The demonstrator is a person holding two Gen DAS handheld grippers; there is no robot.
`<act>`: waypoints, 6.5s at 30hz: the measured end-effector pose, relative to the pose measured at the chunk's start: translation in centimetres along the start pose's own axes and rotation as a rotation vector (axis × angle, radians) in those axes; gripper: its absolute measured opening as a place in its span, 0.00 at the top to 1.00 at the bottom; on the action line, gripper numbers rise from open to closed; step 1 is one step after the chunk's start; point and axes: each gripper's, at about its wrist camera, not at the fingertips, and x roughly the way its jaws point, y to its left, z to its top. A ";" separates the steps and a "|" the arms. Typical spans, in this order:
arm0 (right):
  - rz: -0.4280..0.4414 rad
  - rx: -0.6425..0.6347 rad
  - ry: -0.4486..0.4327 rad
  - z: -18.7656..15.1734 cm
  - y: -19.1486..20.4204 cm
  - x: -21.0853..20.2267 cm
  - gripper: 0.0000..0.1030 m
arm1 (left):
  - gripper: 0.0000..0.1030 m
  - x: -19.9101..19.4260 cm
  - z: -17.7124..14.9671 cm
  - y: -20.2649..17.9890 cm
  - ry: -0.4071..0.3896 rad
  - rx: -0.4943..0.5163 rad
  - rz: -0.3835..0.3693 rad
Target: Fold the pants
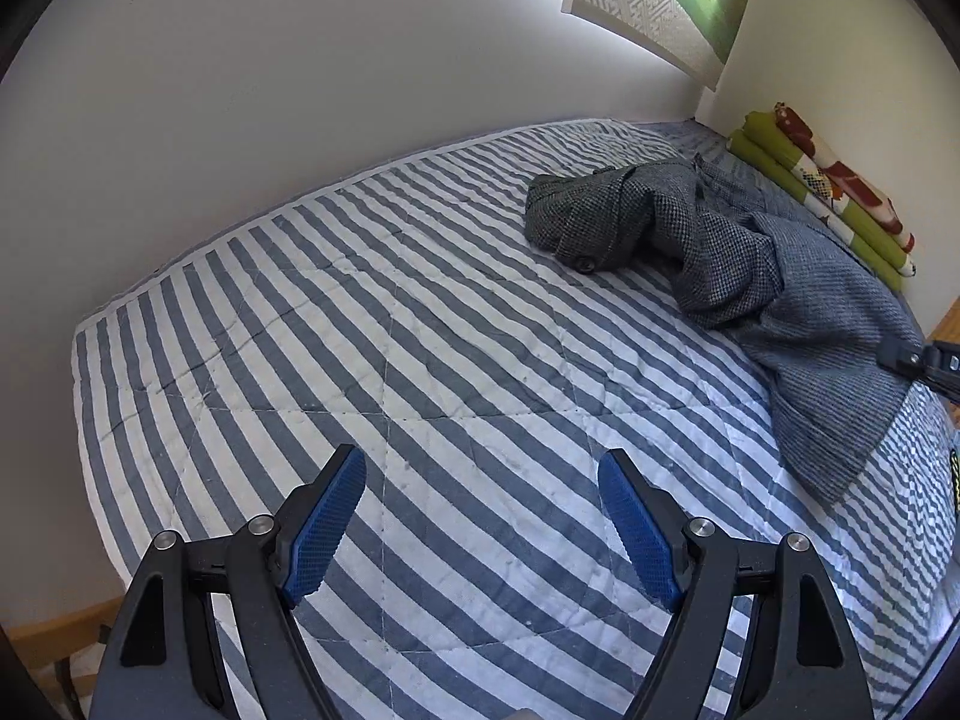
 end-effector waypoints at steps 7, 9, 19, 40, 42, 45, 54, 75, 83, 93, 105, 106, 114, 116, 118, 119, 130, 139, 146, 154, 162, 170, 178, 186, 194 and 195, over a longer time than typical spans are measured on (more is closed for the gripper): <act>-0.005 0.078 0.003 -1.8 -5.3 -3.7 0.97 | 0.20 0.1 -0.3 -1.3 0.004 0.034 -0.005; -0.007 0.094 -0.014 -2.3 -6.7 -5.2 0.97 | 0.20 0.0 -0.5 -1.9 0.004 0.046 -0.017; 0.011 0.154 -0.041 -9.7 -12.3 -14.5 0.97 | 0.19 -1.2 -1.8 -5.0 -0.006 0.151 -0.075; -0.123 0.330 0.073 -27.3 -27.4 -23.4 0.48 | 0.19 -3.3 -3.3 -16.7 0.141 0.379 -0.308; -0.080 0.359 0.059 -25.5 -29.1 -22.1 0.48 | 0.19 -2.0 -2.1 -16.7 0.155 0.347 -0.286; -0.055 0.375 0.048 -22.7 -30.8 -19.1 0.48 | 0.19 0.2 -0.9 -16.9 0.213 0.311 -0.287; 0.057 0.368 0.203 -17.3 -31.5 -6.3 0.48 | 0.21 3.6 0.2 -17.1 0.280 0.306 -0.321; -0.002 0.252 -0.113 -11.0 -28.5 -19.8 0.95 | 0.92 -13.6 1.6 -19.5 0.067 0.402 -0.503; -0.204 0.194 -0.371 -9.8 -29.6 -35.3 0.97 | 0.93 -30.1 0.7 -22.7 -0.086 0.482 -0.707; -0.339 0.177 -0.504 -6.0 -31.4 -44.1 0.96 | 0.92 -38.5 -2.5 -24.7 -0.107 0.507 -0.873; -0.068 -0.100 -0.150 3.4 -16.7 -18.1 0.93 | 0.60 -21.4 -5.7 -12.4 0.068 0.308 -0.370; -0.074 -0.100 -0.107 3.7 -15.8 -15.8 0.88 | 0.59 -20.0 -5.5 -11.0 0.074 0.281 -0.337; -0.059 -0.084 -0.019 -1.1 -17.1 -11.5 0.71 | 0.55 -13.6 -3.6 -8.7 0.118 0.296 -0.285; -0.078 -0.064 0.005 -3.1 -18.9 -11.5 0.70 | 0.55 -11.1 -3.7 -9.1 0.154 0.272 -0.271; -0.081 -0.043 0.028 -5.0 -20.8 -11.6 0.70 | 0.55 -8.6 -4.1 -9.1 0.187 0.236 -0.280; -0.085 -0.031 0.043 -6.2 -21.8 -11.6 0.70 | 0.55 -8.2 -4.6 -9.2 0.190 0.232 -0.274; -0.188 0.152 0.205 -17.6 -31.0 -10.4 0.66 | 0.46 -4.2 -8.1 -10.0 0.217 0.234 -0.210; -0.276 0.312 0.302 -21.8 -36.6 -9.0 0.66 | 0.46 -2.7 -7.4 -10.1 0.222 0.260 -0.193; -0.242 0.420 0.224 -22.8 -39.9 -11.8 0.55 | 0.39 -2.9 -3.5 -15.8 0.179 0.357 -0.252; -0.098 0.578 0.146 -21.3 -44.1 -10.0 0.50 | 0.36 1.3 0.3 -24.5 0.236 0.354 -0.338; 0.029 0.616 0.120 -16.4 -45.9 -4.2 0.49 | 0.25 8.9 3.6 -31.9 0.301 0.292 -0.372; 0.127 0.580 0.149 -15.1 -44.0 -1.0 0.74 | 0.71 13.8 2.9 -35.1 0.410 0.223 -0.442; 0.060 0.574 0.000 -15.0 -43.4 -7.7 0.92 | 0.95 9.2 3.6 -35.4 0.244 0.305 -0.441; -0.259 0.388 -0.164 -15.0 -41.4 -13.1 1.00 | 0.90 7.9 4.3 -37.3 0.112 0.347 -0.357; -0.018 0.493 0.036 -16.5 -43.7 -10.0 0.95 | 0.68 8.3 6.1 -34.9 0.166 0.349 -0.295; -0.007 0.484 0.050 -16.9 -43.3 -10.4 0.90 | 0.67 6.8 6.2 -33.5 0.148 0.358 -0.309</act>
